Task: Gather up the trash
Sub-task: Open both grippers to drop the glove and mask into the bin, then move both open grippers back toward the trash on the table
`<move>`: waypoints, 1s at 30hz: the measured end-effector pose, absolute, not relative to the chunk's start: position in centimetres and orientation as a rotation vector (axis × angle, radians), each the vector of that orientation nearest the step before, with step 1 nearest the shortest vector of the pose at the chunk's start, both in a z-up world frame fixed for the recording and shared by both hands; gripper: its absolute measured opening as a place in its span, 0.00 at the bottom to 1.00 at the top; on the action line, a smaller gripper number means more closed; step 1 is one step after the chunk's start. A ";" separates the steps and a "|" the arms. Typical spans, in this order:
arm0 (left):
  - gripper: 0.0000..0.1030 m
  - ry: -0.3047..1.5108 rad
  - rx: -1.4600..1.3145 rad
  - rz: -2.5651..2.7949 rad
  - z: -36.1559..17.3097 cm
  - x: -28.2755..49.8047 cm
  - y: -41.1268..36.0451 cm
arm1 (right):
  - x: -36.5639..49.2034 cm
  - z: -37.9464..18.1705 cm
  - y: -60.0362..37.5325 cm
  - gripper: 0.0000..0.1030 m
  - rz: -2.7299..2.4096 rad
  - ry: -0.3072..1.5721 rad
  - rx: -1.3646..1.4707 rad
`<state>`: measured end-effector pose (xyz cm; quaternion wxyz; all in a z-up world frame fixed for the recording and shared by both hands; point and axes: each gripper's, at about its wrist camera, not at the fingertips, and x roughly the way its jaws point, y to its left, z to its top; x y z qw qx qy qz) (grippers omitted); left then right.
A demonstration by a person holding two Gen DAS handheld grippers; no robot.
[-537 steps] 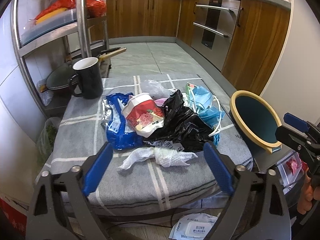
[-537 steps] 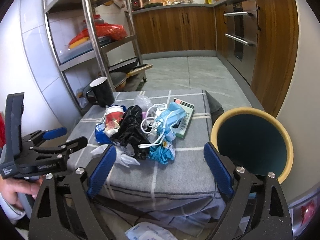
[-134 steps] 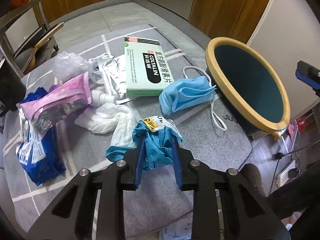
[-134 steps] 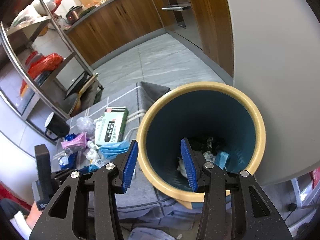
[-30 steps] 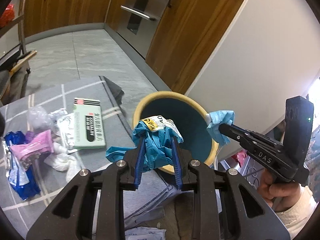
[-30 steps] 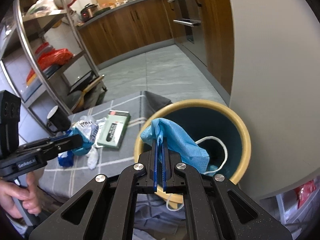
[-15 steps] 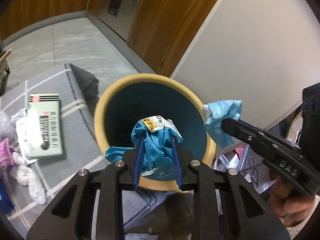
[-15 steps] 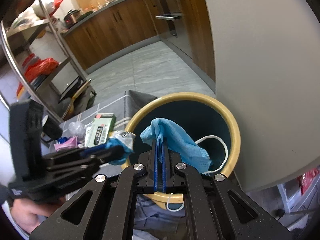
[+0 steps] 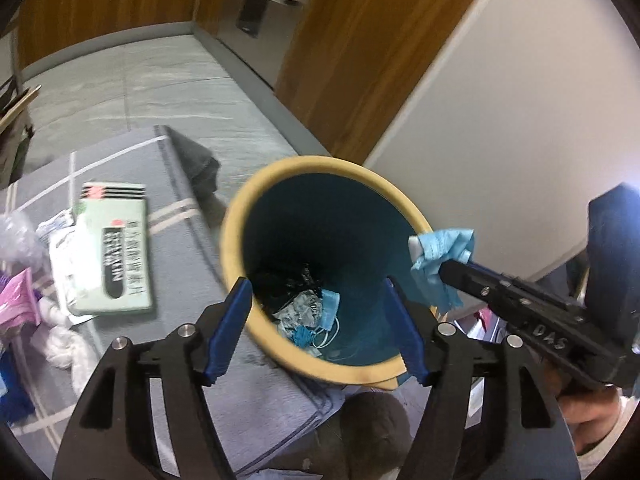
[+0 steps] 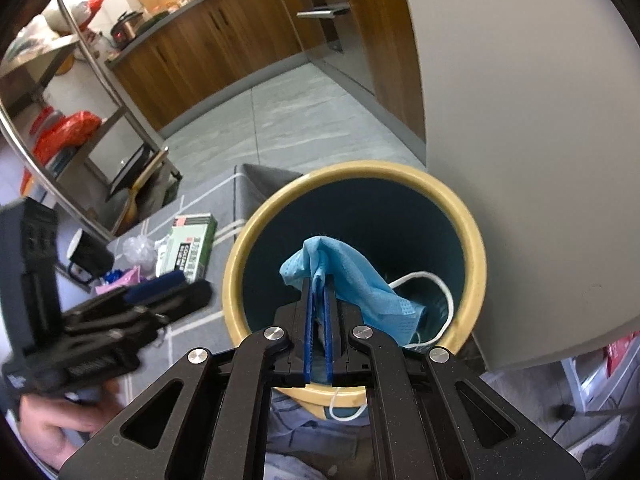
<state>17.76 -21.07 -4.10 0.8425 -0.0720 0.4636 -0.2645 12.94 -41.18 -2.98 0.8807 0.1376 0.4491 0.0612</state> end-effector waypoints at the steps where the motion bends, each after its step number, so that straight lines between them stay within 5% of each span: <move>1: 0.65 0.977 -0.165 -0.550 -3.9 17.7 -20.5 | 13.1 -3.2 -41.0 0.05 0.129 0.942 0.282; 6: 0.67 0.958 -0.201 -0.522 -2.9 17.4 -18.2 | 13.9 -4.0 -40.0 0.20 0.103 0.983 0.239; 8: 0.67 0.951 -0.210 -0.515 -2.6 17.1 -17.4 | 13.9 -4.0 -39.6 0.41 0.096 0.990 0.228; 10: 0.67 0.946 -0.214 -0.505 -2.4 16.9 -16.6 | 13.9 -4.0 -39.4 0.52 0.095 0.994 0.218; 30: 0.68 0.890 -0.214 -0.388 0.6 14.0 -7.7 | 11.8 -1.2 -38.5 0.53 0.160 0.949 0.212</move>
